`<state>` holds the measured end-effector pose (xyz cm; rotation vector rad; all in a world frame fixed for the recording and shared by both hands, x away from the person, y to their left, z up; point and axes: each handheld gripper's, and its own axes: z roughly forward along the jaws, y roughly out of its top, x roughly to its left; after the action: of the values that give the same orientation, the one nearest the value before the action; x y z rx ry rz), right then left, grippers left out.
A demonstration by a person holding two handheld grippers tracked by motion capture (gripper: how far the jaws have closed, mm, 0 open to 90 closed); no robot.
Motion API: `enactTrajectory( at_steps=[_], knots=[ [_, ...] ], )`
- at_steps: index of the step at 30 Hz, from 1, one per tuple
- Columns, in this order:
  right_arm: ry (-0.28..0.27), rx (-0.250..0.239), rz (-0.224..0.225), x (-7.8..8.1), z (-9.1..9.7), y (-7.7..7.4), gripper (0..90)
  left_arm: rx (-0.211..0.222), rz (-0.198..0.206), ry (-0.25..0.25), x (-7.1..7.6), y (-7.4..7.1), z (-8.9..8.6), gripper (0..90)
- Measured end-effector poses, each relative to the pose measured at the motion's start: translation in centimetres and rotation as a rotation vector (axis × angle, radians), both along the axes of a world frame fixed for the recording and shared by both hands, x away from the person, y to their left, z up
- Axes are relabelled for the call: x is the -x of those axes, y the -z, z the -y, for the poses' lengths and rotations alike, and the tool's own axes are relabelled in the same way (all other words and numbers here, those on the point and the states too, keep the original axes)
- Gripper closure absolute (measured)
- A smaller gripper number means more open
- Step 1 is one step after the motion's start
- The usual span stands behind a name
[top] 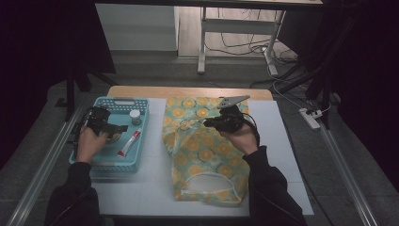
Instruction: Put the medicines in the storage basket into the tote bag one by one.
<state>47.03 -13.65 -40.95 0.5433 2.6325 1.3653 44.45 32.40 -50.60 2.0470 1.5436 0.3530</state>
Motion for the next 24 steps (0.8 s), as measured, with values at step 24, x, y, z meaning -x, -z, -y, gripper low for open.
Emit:
enactTrajectory(
  at_steps=[24],
  knots=[
    [-0.004, -0.001, 0.008, 0.1, 0.1, -0.1, 89.8, -0.057, -0.218, 0.007, -0.8, 1.8, 0.0, 2.9]
  ],
)
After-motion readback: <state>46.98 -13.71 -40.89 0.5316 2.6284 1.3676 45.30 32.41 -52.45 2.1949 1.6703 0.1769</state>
